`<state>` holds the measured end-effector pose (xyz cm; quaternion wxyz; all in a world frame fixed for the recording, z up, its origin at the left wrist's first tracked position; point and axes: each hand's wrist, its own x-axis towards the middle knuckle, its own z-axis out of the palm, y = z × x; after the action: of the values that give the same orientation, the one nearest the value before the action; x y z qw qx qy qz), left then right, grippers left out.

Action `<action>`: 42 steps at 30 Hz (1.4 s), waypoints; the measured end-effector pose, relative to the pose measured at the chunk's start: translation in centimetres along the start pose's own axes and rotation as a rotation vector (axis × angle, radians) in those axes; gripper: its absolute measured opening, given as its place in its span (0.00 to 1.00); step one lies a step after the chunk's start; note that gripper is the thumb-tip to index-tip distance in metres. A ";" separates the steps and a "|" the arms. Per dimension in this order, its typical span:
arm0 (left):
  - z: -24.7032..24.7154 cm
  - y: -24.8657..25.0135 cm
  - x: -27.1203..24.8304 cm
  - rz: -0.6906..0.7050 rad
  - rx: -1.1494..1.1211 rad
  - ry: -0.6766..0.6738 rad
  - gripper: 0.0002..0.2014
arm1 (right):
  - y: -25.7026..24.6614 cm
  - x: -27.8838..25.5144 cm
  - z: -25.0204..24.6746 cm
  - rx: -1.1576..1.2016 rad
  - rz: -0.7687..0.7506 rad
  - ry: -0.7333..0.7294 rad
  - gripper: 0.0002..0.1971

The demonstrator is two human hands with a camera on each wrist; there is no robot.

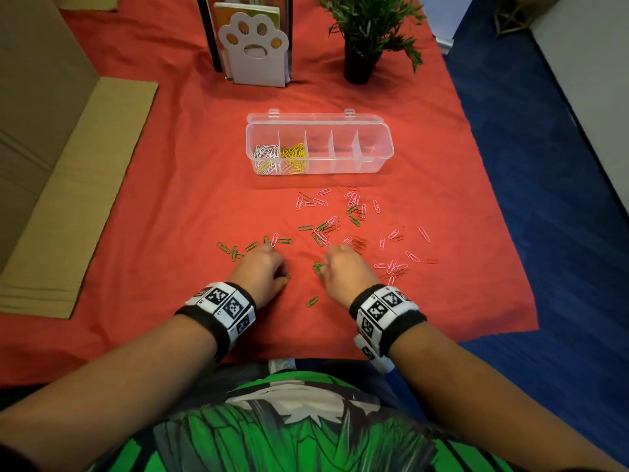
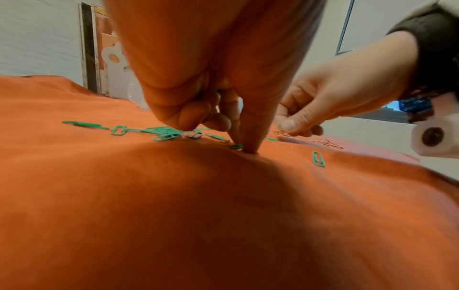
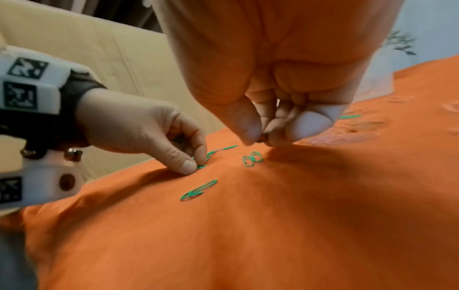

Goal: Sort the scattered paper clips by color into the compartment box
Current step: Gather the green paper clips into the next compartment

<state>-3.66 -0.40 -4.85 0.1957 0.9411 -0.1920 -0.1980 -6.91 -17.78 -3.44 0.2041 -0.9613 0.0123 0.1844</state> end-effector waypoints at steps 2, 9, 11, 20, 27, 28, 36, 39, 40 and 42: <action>0.2 0.0 -0.2 0.023 0.016 0.001 0.08 | -0.6 0.5 0.0 -0.024 0.004 0.006 0.13; -0.2 0.0 -0.6 -0.004 -0.153 0.019 0.05 | -2.4 0.6 1.5 -0.250 -0.060 0.013 0.18; -0.4 0.1 -0.4 -0.082 -0.337 -0.044 0.06 | -2.0 0.8 1.4 -0.213 -0.056 -0.008 0.18; -1.1 3.2 0.3 -0.593 -1.275 -0.383 0.12 | 1.0 2.2 -3.2 1.186 0.393 -0.164 0.14; 1.5 4.0 0.7 0.045 -0.038 -0.278 0.09 | 2.1 3.3 -5.2 0.895 0.265 -0.073 0.12; 1.6 4.0 0.6 0.095 0.040 -0.270 0.09 | 1.7 3.7 -5.0 0.736 0.219 -0.062 0.10; 0.9 2.6 -0.2 0.107 0.117 -0.287 0.09 | -2.5 6.3 -1.8 0.015 -0.160 -0.035 0.10; -0.9 0.4 -0.4 -0.238 -0.410 -0.270 0.07 | -3.4 7.2 -1.1 -0.089 -0.246 -0.002 0.11; -1.5 -0.3 -0.6 -0.365 -0.689 -0.233 0.07 | -3.6 7.4 -0.9 -0.116 -0.268 0.006 0.11; -3.0 -1.7 -1.0 -0.541 -1.210 -0.178 0.05 | -3.8 7.5 -0.3 -0.193 -0.325 0.021 0.11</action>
<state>-2.65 2.38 -2.78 0.6159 0.6606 0.1804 -0.3896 0.57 -13.99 -4.38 0.1377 -0.9677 -0.1588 0.1394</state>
